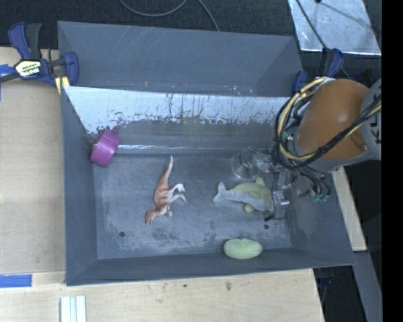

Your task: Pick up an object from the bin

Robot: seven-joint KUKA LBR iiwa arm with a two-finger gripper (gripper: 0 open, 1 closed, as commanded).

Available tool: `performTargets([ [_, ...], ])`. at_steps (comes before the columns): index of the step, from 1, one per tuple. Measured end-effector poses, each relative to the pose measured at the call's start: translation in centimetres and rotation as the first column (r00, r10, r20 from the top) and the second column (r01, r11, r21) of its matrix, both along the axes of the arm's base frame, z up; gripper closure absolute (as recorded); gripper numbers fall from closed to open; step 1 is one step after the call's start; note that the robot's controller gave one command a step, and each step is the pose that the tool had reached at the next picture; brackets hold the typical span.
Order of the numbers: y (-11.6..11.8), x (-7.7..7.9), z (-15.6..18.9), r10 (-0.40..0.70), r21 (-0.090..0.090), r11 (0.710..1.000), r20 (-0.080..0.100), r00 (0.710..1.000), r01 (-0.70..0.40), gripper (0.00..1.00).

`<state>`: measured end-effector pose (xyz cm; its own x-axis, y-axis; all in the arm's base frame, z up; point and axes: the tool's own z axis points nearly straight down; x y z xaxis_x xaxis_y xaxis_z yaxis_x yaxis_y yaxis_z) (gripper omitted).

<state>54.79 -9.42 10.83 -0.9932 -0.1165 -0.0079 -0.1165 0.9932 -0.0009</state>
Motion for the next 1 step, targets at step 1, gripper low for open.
performTargets([
  [1, -0.74, -0.16, -5.11, -0.084, 0.0, 0.996, -0.016, 0.996, 0.084, 0.0],
])
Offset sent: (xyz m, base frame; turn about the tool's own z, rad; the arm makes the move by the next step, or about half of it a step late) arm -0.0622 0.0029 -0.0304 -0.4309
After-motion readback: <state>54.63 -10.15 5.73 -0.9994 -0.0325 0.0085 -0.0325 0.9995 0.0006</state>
